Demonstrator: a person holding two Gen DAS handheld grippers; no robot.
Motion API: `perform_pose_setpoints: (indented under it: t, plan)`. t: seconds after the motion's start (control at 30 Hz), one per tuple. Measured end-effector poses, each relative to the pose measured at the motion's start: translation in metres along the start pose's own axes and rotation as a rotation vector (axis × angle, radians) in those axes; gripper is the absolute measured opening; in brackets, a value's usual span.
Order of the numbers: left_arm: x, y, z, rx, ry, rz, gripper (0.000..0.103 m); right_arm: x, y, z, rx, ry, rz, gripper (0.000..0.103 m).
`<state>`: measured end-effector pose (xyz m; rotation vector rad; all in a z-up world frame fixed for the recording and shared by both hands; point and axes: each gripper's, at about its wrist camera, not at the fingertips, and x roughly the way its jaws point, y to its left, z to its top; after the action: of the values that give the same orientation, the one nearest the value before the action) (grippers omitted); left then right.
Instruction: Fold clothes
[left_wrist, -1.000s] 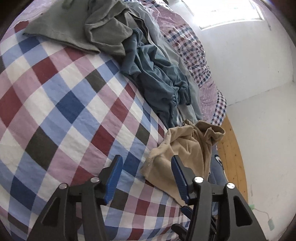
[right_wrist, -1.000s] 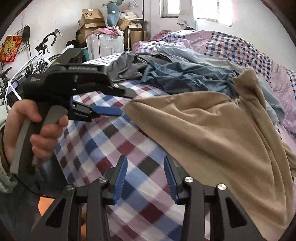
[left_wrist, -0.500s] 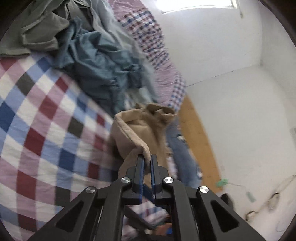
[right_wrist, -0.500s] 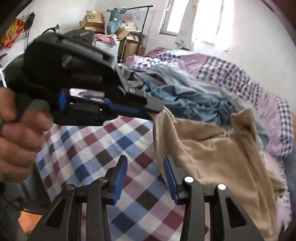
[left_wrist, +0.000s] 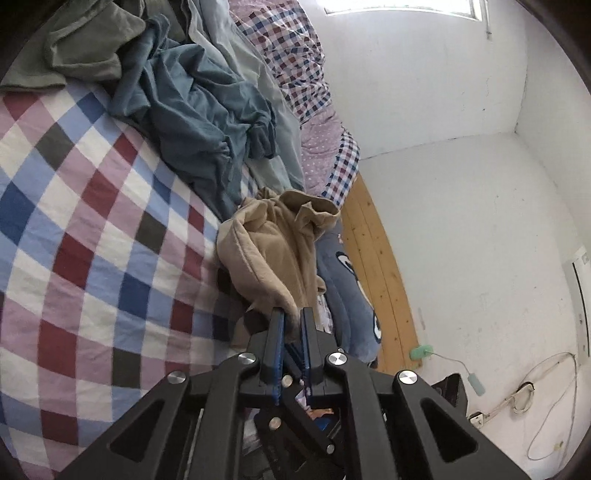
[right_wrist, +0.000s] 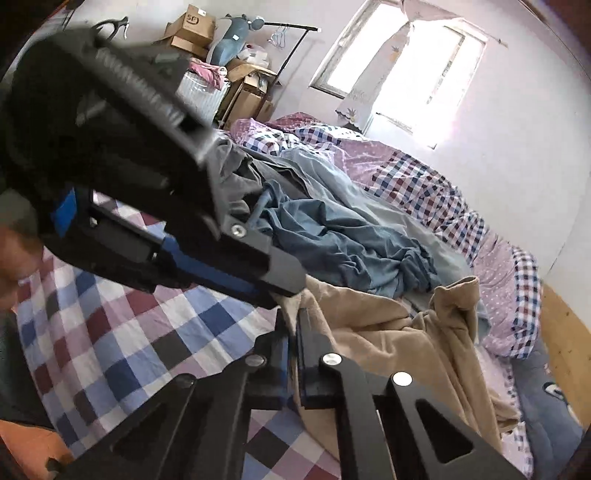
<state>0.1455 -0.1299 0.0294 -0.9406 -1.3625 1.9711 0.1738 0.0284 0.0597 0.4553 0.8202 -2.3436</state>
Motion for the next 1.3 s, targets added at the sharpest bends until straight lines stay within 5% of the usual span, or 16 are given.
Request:
perform_pose_setpoints:
  t: [0.07,0.13,0.5,0.8,0.97,1.07,1.3]
  plan:
    - [-0.006,0.007,0.001,-0.032,-0.026,0.010,0.044,-0.007,-0.003,0.001,0.008,-0.005,0.010,0.001]
    - [-0.010,0.012,0.002,-0.062,-0.053,0.014,0.064,-0.018,-0.003,0.000,0.013,-0.006,0.037,0.001]
    - [0.015,0.003,-0.001,0.003,0.005,0.121,0.066,-0.074,0.042,-0.014,-0.053,0.031,0.250,0.001]
    - [0.043,-0.011,-0.005,0.097,0.073,0.227,0.066,-0.060,0.039,-0.050,-0.063,0.201,0.406,0.006]
    - [0.044,-0.012,-0.003,0.129,0.039,0.298,0.066,-0.075,0.017,-0.051,0.008,0.171,0.494,0.055]
    - [0.046,-0.008,0.000,0.120,0.031,0.315,0.066,-0.087,0.010,-0.046,0.043,0.139,0.556,0.058]
    - [0.051,-0.009,0.004,0.128,0.014,0.347,0.066,-0.081,-0.081,-0.028,0.311,0.076,0.286,0.058]
